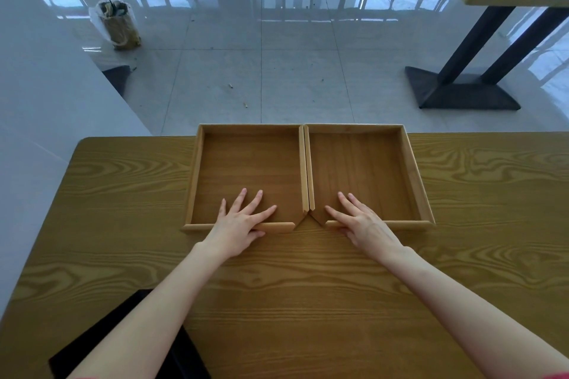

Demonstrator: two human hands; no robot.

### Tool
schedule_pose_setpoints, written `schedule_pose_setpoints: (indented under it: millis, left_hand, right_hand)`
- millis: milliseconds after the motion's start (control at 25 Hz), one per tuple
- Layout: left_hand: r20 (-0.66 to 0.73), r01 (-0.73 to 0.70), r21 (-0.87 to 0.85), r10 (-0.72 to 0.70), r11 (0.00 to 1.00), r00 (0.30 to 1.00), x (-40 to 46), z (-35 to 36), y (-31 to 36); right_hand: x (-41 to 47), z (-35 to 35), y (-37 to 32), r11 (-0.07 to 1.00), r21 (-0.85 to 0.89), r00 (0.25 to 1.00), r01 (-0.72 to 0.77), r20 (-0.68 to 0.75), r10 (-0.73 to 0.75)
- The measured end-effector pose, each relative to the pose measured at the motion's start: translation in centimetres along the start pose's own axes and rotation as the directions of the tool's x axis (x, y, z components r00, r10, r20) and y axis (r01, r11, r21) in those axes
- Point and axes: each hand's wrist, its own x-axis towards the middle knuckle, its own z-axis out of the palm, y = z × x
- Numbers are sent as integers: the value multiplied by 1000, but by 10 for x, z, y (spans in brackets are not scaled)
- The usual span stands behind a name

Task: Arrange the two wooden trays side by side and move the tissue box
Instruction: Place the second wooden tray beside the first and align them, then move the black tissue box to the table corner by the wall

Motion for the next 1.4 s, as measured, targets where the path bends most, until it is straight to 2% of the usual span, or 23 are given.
schedule_pose_setpoints:
  millis: [320,520,720,1040,1400]
  left_hand:
    - [2,17,-42,-17,999,1000,-1,-4,2]
    - [-22,55,-5,-55,998,998,-8,-11,14]
    - [-117,109,-42,-113,993,987,-39,-16,21]
    - [-239,192,-137,-220,972,946,-115,1,19]
    - [-277,336,-213,-387,917,879,-189,28,-15]
  right_hand:
    - [-2,-3,-5,999,-43,999,-23,23,24]
    - [-8,-14,-18,992,-106,990,-75,107,86]
    - [-25,-22,-41,994,-81,995,-77,51,81]
    - [-66,-18,-99,999,41,1000,0,-14,0]
    - [-101,18,-174,976,218,993,30,102,-53]
